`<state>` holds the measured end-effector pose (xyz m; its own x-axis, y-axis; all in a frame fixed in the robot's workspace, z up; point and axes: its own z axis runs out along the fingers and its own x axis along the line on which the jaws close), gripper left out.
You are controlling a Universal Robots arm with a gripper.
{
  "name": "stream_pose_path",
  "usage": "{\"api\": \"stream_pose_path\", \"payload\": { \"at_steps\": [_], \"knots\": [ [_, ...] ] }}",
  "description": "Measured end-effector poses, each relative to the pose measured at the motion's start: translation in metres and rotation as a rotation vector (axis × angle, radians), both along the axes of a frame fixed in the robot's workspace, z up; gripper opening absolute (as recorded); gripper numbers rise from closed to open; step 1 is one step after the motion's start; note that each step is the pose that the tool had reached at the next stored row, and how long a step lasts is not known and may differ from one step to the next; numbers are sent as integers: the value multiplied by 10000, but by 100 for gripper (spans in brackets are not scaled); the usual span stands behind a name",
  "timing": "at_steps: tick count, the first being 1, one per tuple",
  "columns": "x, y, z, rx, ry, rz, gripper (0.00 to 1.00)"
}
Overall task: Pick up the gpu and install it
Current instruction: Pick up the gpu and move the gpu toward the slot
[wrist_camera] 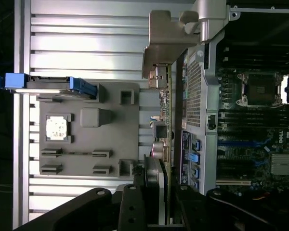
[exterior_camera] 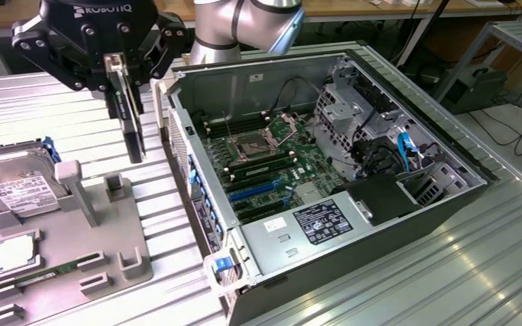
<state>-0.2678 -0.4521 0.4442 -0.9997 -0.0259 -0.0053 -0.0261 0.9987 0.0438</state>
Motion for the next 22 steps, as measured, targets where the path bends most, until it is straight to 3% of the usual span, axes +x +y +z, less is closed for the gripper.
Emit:
{"api": "stream_pose_path", "payload": {
  "at_steps": [11, 22],
  "knots": [
    [209, 0, 0, 0, 0, 0, 28],
    [498, 0, -5, 0, 0, 0, 28]
  ]
}}
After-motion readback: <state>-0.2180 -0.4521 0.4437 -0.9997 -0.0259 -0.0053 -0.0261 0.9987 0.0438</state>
